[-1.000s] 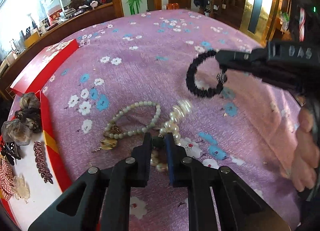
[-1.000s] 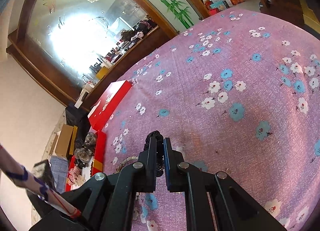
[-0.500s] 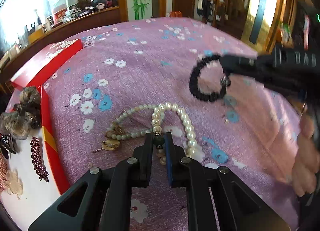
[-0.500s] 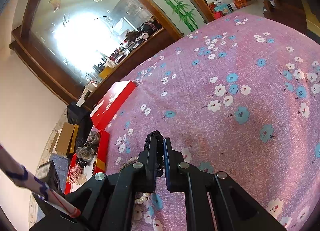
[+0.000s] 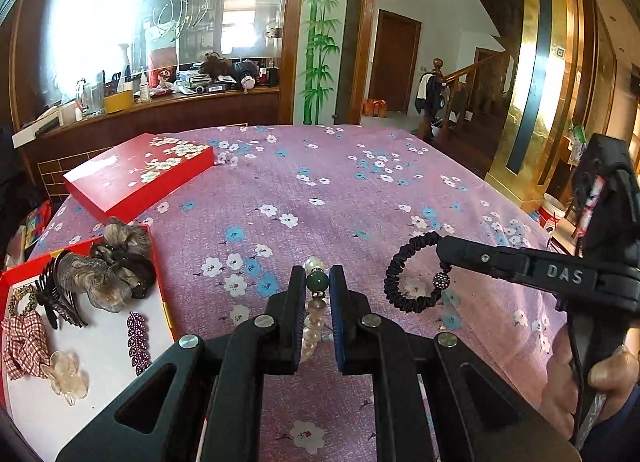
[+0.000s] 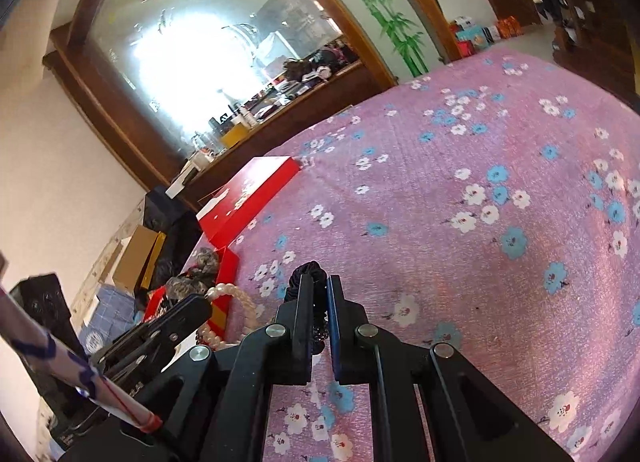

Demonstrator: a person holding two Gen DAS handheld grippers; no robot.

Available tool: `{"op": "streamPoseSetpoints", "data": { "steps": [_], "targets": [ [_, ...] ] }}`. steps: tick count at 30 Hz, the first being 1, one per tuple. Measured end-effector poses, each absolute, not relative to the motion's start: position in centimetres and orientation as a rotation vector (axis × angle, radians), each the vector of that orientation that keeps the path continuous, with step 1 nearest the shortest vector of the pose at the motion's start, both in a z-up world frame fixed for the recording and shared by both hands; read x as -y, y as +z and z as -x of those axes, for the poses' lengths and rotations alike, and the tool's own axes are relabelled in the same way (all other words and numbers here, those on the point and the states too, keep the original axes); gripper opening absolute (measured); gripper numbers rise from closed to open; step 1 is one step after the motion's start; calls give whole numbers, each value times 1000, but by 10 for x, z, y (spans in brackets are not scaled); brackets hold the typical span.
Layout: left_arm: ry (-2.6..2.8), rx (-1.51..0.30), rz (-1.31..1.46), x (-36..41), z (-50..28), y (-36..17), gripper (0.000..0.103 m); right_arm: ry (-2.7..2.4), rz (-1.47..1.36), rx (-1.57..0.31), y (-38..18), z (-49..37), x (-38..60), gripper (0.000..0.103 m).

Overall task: Organize jewelry
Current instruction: 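Carry the pearl bracelet in the left gripper while the right carries the hair tie toward the tray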

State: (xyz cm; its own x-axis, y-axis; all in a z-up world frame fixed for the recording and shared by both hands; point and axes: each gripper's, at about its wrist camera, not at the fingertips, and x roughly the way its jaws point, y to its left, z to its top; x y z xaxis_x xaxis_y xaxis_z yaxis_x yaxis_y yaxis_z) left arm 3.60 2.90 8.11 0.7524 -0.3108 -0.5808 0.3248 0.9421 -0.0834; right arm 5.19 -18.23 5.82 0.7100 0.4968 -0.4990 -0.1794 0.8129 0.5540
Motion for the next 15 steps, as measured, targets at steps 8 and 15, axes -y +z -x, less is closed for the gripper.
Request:
{"op": "streamPoseSetpoints", "data": {
  "steps": [8, 15],
  "targets": [
    [-328, -621, -6, -35, -37, 86, 11, 382, -455, -668, 62, -47, 176, 7],
    [-292, -611, 51, -57, -43, 93, 11, 380, -457, -661, 63, -46, 177, 7]
  ]
}}
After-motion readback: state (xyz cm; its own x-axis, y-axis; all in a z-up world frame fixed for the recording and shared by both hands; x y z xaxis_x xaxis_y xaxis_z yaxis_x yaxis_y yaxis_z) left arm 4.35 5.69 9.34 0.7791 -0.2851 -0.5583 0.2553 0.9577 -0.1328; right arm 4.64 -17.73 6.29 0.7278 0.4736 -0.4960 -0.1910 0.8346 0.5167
